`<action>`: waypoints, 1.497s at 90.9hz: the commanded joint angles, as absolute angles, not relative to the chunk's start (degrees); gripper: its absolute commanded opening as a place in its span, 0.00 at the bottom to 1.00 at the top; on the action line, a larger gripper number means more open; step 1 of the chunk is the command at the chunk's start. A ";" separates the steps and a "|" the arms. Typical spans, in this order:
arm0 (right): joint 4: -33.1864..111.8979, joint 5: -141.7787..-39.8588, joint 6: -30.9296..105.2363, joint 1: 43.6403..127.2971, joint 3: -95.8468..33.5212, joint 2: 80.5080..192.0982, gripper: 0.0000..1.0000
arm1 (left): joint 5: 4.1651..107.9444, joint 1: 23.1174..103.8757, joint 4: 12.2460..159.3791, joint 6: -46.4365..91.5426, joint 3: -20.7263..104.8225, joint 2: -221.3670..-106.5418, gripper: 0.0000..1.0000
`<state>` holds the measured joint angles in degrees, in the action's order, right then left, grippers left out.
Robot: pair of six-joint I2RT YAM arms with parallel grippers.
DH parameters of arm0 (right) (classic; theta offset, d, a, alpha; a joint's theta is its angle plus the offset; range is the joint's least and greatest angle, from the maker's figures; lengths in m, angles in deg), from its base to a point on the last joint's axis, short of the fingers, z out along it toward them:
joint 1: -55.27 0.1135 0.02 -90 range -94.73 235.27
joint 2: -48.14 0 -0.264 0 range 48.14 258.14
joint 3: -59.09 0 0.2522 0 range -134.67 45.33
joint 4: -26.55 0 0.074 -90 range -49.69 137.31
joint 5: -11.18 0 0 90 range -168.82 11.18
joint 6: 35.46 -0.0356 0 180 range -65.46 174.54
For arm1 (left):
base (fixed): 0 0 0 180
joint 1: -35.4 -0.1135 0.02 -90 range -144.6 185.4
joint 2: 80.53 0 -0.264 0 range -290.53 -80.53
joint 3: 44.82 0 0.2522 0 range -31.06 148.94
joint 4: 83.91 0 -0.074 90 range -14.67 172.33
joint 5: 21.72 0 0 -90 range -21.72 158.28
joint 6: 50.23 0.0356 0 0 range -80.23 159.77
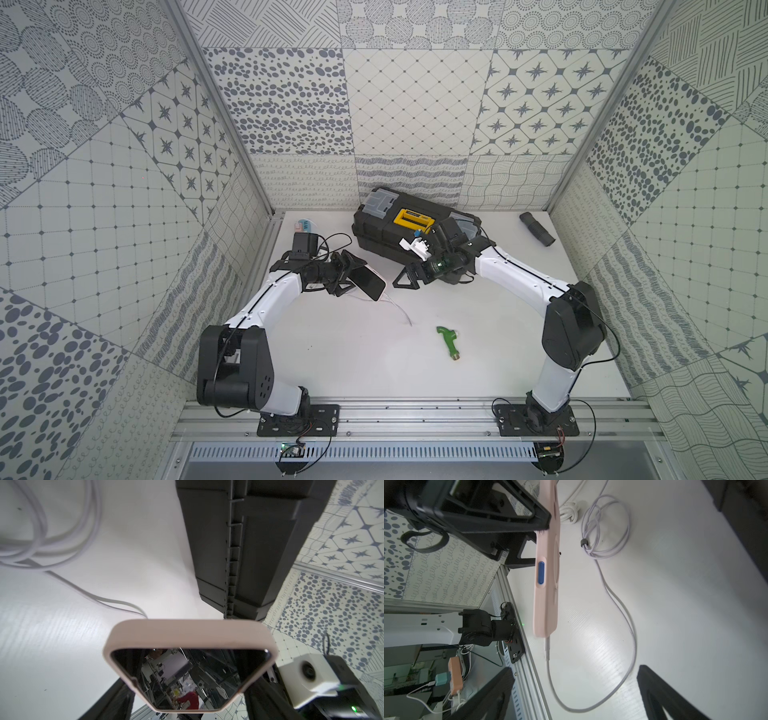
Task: Plug the charging cable into the phone
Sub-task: Insert the charging cable into the phone, then place the phone at the center of the board.
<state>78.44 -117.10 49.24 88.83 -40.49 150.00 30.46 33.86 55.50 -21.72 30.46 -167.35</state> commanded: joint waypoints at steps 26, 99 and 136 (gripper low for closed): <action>82.19 -96.01 51.07 88.83 -46.50 142.91 0.97 | 53.31 34.59 32.73 -13.43 41.72 -183.20 0.00; 78.16 -76.21 29.97 71.70 -41.77 134.39 0.97 | 58.51 36.50 28.05 -9.26 44.30 -188.21 0.97; 66.14 -70.54 30.03 57.42 -26.69 134.74 0.97 | 76.24 36.70 22.61 -5.70 47.71 -172.38 0.97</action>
